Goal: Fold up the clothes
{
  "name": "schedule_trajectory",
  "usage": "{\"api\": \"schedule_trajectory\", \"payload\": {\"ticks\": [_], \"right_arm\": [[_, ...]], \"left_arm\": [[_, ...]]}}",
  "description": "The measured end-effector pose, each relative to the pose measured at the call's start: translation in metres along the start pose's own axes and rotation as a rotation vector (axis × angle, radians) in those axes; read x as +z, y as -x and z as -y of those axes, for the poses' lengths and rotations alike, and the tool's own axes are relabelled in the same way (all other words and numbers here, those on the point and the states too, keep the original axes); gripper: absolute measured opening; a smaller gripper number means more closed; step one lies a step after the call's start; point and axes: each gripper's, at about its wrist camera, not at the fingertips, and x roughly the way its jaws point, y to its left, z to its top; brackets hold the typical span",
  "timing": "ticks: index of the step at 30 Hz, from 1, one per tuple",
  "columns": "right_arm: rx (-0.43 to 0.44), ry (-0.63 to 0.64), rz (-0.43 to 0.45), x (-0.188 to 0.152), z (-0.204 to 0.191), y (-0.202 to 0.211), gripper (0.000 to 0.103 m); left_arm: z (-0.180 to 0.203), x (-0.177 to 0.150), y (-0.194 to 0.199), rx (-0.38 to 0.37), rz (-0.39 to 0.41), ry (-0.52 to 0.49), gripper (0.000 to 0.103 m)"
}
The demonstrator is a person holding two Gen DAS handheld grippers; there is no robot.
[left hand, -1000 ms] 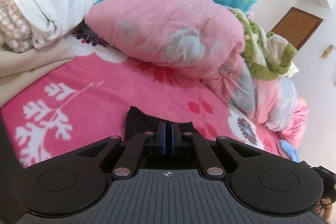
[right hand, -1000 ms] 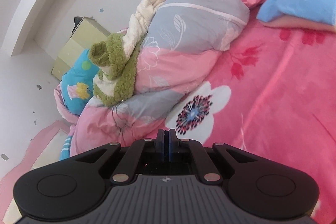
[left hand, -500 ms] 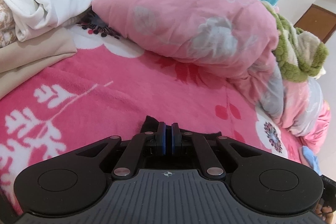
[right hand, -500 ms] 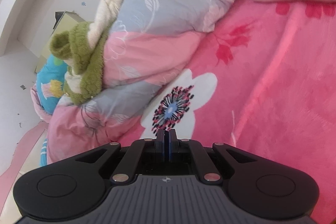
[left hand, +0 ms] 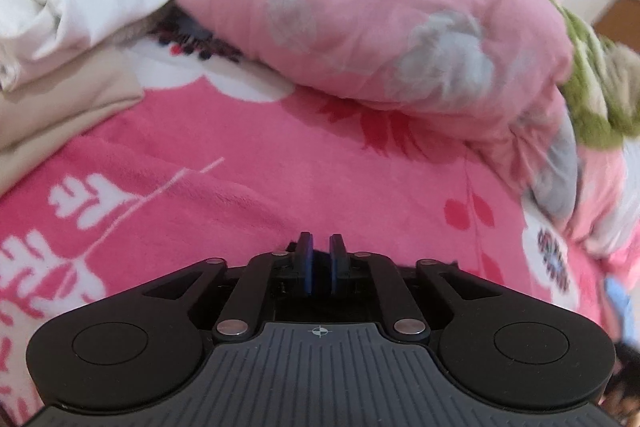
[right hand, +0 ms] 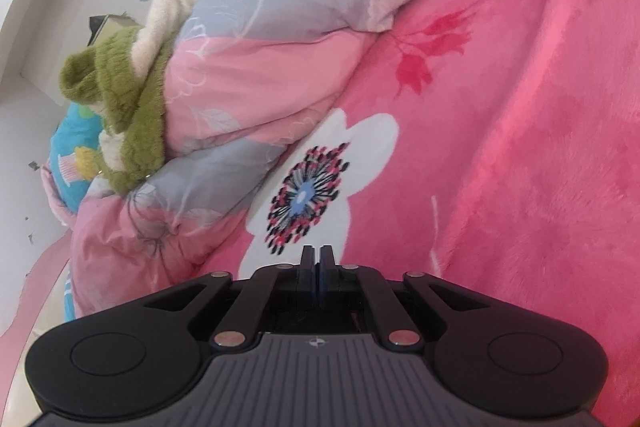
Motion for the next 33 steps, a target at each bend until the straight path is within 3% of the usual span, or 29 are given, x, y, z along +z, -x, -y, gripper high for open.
{"api": "schedule_trajectory", "payload": {"ticks": [1, 3, 8, 12, 18, 21, 24, 27, 33], "right_arm": [[-0.002, -0.017, -0.006, 0.001, 0.004, -0.002, 0.001], [-0.006, -0.043, -0.017, 0.001, 0.01, -0.007, 0.001], [-0.006, -0.079, -0.023, 0.0, 0.021, -0.011, 0.002], [-0.011, -0.091, -0.002, 0.002, 0.021, -0.004, 0.002], [-0.006, 0.004, 0.028, 0.003, -0.009, 0.03, 0.003], [0.005, 0.112, 0.026, 0.001, -0.035, 0.049, 0.008], [-0.012, 0.213, 0.01, -0.003, -0.054, 0.057, 0.019], [-0.05, 0.269, -0.012, -0.005, -0.061, 0.055, 0.02], [-0.108, 0.293, -0.048, -0.005, -0.053, 0.04, 0.021]], "left_arm": [[-0.004, 0.003, -0.002, -0.005, -0.009, 0.043, 0.014], [-0.015, 0.009, -0.005, -0.043, -0.022, 0.153, 0.031], [-0.032, 0.012, -0.005, -0.091, 0.031, 0.351, 0.039], [-0.025, 0.01, 0.009, -0.086, 0.071, 0.357, 0.043], [0.002, 0.003, 0.051, -0.046, 0.121, 0.109, 0.06], [0.015, -0.001, 0.059, -0.006, 0.125, -0.046, 0.061], [0.032, -0.009, 0.05, 0.06, 0.09, -0.269, 0.061], [0.05, -0.021, 0.037, 0.132, 0.053, -0.499, 0.061], [0.051, -0.022, 0.007, 0.205, 0.067, -0.561, 0.06]]}}
